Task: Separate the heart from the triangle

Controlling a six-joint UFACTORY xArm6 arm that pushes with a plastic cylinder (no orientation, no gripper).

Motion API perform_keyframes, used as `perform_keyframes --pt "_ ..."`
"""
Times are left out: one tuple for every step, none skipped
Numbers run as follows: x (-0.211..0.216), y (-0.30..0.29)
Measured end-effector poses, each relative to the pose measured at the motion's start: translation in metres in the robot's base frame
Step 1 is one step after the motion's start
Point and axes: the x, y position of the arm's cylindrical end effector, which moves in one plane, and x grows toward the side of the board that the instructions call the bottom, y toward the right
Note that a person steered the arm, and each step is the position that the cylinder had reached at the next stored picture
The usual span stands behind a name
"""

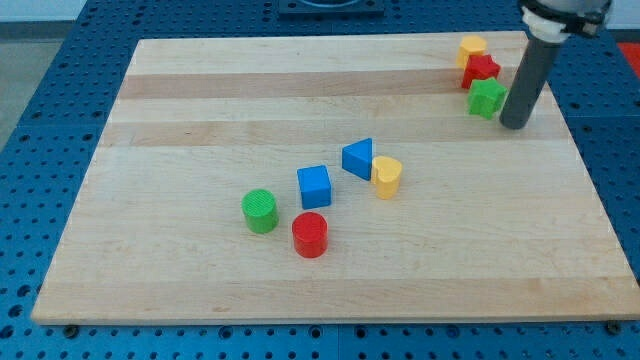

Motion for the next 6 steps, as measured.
perform_keyframes --pt "-0.01 -0.073" --pt "-0.004 -0.164" --pt "-0.003 -0.237" --pt "0.045 -0.248" --pt "0.062 -0.219" --pt "0.058 -0.176"
